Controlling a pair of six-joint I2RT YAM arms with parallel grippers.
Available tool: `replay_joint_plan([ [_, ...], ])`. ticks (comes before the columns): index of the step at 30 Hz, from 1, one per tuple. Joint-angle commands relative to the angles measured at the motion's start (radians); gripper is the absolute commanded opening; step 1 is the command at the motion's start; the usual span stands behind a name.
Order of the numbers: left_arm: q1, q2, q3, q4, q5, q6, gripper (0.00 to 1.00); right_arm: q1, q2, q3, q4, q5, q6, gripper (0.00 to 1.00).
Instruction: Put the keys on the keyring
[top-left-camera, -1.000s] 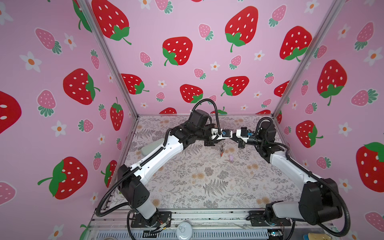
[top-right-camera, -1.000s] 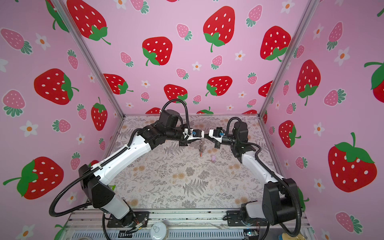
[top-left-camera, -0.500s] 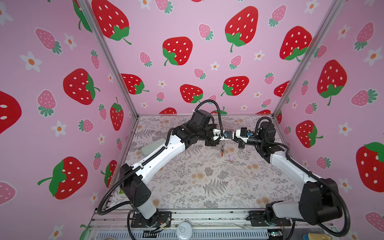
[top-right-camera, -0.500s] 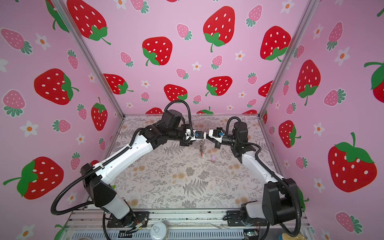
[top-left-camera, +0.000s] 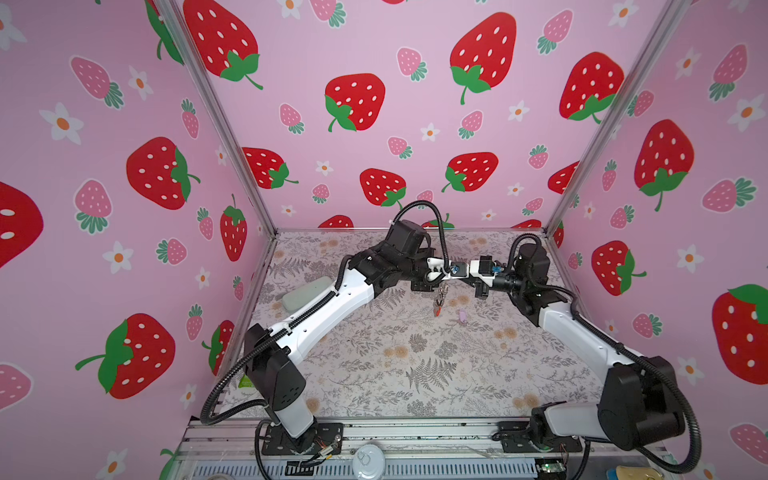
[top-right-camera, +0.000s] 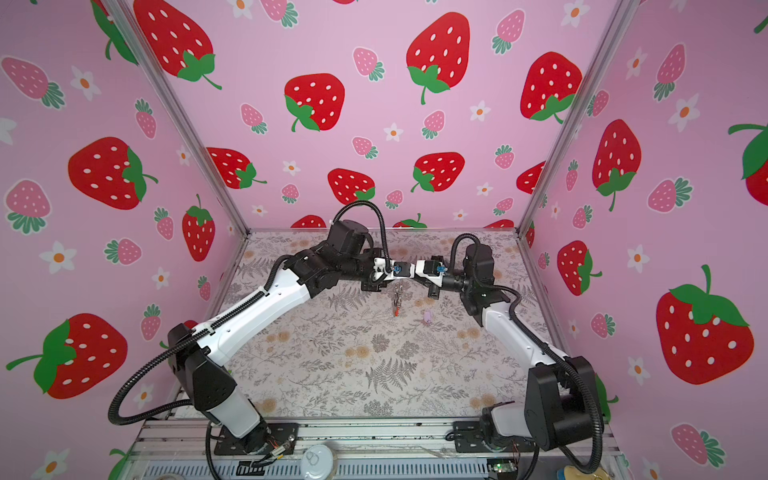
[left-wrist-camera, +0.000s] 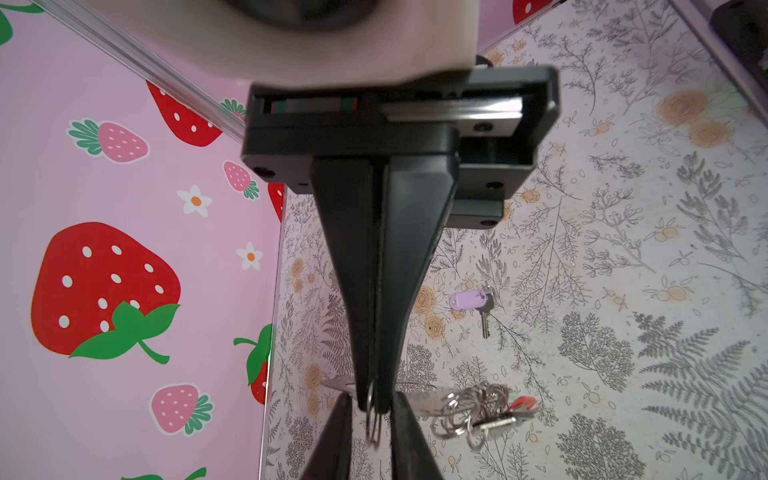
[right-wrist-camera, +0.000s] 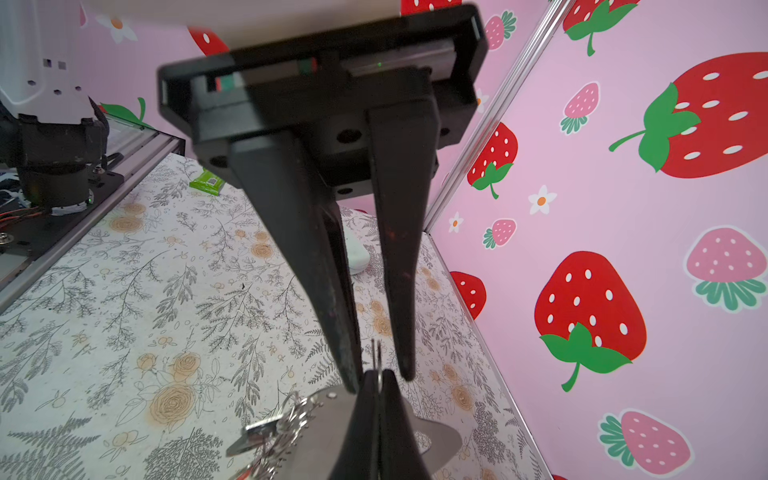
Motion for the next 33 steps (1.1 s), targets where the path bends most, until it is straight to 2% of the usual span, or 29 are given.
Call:
replay_joint_plan([
  [1,-0.001,0.001,0.042,0.012,0.005,-0.006,0.21,0.004,-0.026,0.03,0.008,-0.037,-0.031,0.0],
  [14,-0.006,0.004,0.047,-0.009,0.029,0.011,0.07,0.005,-0.021,0.035,0.0,-0.026,-0.038,0.0],
  [16,-0.008,0.005,0.048,-0.011,0.029,0.012,0.0,0.004,-0.021,0.033,0.001,-0.017,-0.041,0.0],
  [19,-0.007,-0.001,0.046,0.004,0.039,0.0,0.0,0.004,-0.023,0.031,0.003,-0.017,-0.038,0.0],
  [23,0.01,-0.036,-0.005,0.107,0.102,-0.074,0.0,0.001,-0.027,0.019,0.024,-0.022,-0.029,0.17],
  [26,0.035,-0.07,-0.051,0.21,0.179,-0.157,0.0,-0.009,-0.037,-0.014,0.119,-0.04,0.037,0.23],
  [29,0.061,-0.101,-0.101,0.308,0.251,-0.234,0.0,-0.022,-0.045,-0.057,0.257,-0.042,0.137,0.25],
  [33,0.074,-0.126,-0.162,0.423,0.293,-0.309,0.0,-0.027,-0.039,-0.072,0.341,-0.056,0.215,0.26],
])
